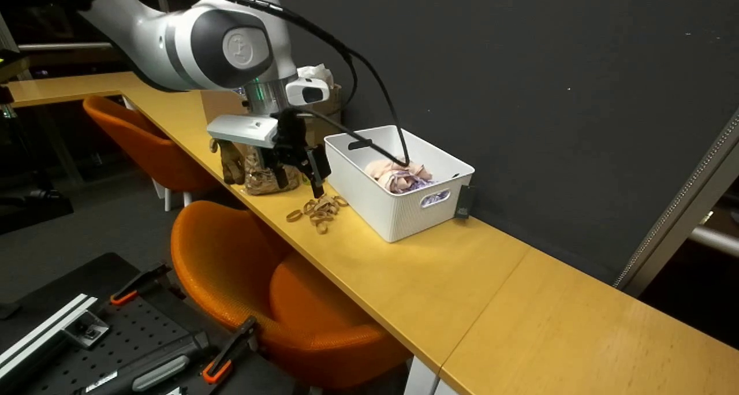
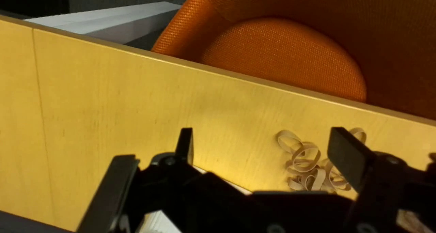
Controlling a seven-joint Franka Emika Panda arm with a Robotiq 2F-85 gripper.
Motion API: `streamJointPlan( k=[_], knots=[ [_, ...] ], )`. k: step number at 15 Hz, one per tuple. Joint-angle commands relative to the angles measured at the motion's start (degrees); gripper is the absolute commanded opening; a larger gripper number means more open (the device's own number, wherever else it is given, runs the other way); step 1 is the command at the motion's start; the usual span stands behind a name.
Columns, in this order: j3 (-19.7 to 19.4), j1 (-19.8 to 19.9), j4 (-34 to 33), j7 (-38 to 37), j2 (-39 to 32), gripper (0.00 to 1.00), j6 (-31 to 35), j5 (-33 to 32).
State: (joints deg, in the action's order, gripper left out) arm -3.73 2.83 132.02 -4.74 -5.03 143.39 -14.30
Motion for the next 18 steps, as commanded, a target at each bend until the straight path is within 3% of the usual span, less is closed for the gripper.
streamJointPlan(
  k=[1,9,18],
  knots=[
    [0.0,-0.8,-6.3,-7.0,-8.1,1.0,3.1,3.7],
    [0.1,-2.3,-21.9,-9.7,-25.5,1.0,7.1,8.4],
    [1.4,-3.2,-29.6,-5.9,-36.8,1.0,10.6,11.9]
  ],
)
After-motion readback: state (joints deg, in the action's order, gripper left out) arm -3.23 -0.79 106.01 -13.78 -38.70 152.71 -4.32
